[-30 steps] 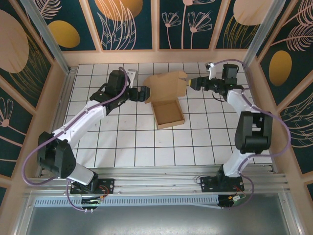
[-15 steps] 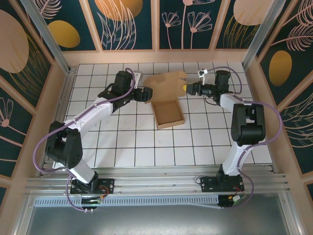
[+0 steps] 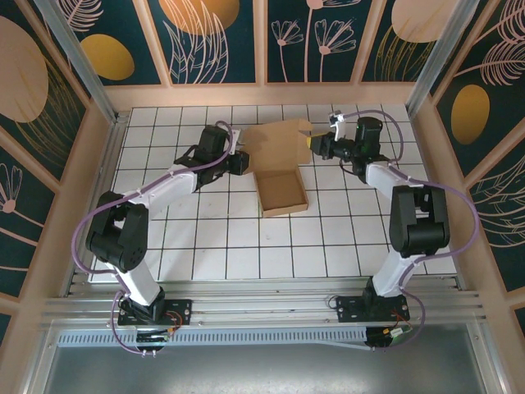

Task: Fold the paper box

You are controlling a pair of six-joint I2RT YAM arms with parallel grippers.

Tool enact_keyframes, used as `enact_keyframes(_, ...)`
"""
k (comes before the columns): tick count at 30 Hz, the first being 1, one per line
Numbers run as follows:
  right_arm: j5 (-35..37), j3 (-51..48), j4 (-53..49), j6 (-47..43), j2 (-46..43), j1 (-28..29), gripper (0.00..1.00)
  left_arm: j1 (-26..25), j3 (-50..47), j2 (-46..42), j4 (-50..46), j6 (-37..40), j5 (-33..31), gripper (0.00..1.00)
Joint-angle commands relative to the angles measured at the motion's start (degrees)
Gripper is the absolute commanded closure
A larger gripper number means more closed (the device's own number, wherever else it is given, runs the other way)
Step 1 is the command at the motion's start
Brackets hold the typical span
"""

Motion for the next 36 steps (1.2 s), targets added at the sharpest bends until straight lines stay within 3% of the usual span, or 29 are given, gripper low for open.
enact_keyframes(1, 6.0, -3.4, 3.9, 1.2, -4.0, 2.2, 0.84, 0.1, -0.3, -2.7, 2.5, -2.2, 2.3, 0.82)
enact_keyframes(7, 11.1, -6.7, 5.0, 1.0, -7.8, 5.7, 0.87, 0.0, 0.9, -2.7, 1.6, -1.2, -0.5, 0.85)
enact_keyframes(13, 21.4, -10.0, 12.7, 2.6, -10.3, 8.8, 0.89, 0.0, 3.7, -1.3, 3.5, 1.9, -9.2, 0.93)
enact_keyframes(19, 28.2, -10.0, 22.6, 5.4, -7.9, 12.6, 0.91, 0.0, 4.9, 2.0, 11.9, 0.1, -13.8, 0.92)
enact_keyframes(24, 28.4, -9.2, 28.1, 7.6, -3.2, 13.0, 0.92, -0.1, 1.9, 2.6, 21.1, -0.1, -16.1, 0.92)
enact_keyframes(28, 31.5, -10.2, 30.6, 9.6, 0.8, 14.0, 0.94, -0.1, 1.5, 5.1, 21.7, -0.6, -15.6, 0.92)
enact_keyframes(31, 35.4, -10.1, 29.3, 10.6, 3.0, 15.2, 0.95, -0.1, 0.7, 6.3, 22.0, -2.1, -14.2, 0.91)
enact_keyframes(36, 39.7, -4.4, 17.6, 16.5, 6.9, 17.0, 0.98, 0.0, -2.0, 6.4, 22.6, -3.7, -13.5, 0.91)
